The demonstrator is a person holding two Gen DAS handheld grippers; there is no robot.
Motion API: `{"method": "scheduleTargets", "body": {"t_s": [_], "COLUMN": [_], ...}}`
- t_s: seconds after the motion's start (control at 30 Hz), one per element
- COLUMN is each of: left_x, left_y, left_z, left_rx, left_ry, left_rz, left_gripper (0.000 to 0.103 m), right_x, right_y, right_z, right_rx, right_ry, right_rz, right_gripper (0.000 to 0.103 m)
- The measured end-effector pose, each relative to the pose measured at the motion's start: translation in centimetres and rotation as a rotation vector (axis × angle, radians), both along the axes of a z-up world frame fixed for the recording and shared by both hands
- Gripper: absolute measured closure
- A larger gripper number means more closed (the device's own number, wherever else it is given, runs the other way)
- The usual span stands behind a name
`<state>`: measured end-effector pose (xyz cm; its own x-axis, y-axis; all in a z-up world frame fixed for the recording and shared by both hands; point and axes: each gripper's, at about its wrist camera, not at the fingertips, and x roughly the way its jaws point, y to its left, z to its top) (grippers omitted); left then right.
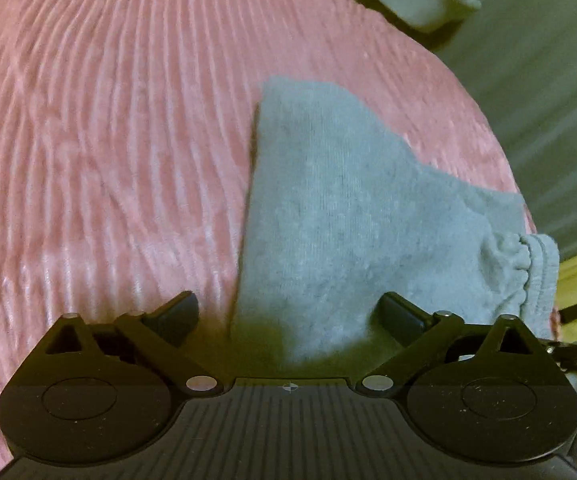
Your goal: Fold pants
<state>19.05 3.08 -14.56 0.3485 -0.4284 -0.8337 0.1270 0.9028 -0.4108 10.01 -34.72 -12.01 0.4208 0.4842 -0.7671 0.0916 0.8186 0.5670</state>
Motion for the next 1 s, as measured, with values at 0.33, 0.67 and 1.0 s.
{"method": "scheduleTargets", "body": {"t_s": [0.33, 0.67, 1.0], "left_x": [-0.4, -0.4, -1.6], "left_y": [-2.8, -2.8, -3.6], "left_z": [0.6, 0.5, 2.0], "left_rx": [0.035, 0.018, 0.018], "left_ry": [-0.096, -0.116, -0.205], "left_rz": [-0.13, -0.113, -0.159], "left_gripper": [0.004, 0.004, 0.052], "right_x": [1.4, 2.7, 2.2], "right_y": [1.1, 0.6, 6.0], "right_z": [1.1, 0.1, 3.6], "right_rx": [-0.006, 0.096, -0.177], "right_ry": [0.006, -0.02, -0.144], "right_rz": [0.006, -0.001, 0.1], "right_gripper": [0.001, 0.005, 0.043]}}
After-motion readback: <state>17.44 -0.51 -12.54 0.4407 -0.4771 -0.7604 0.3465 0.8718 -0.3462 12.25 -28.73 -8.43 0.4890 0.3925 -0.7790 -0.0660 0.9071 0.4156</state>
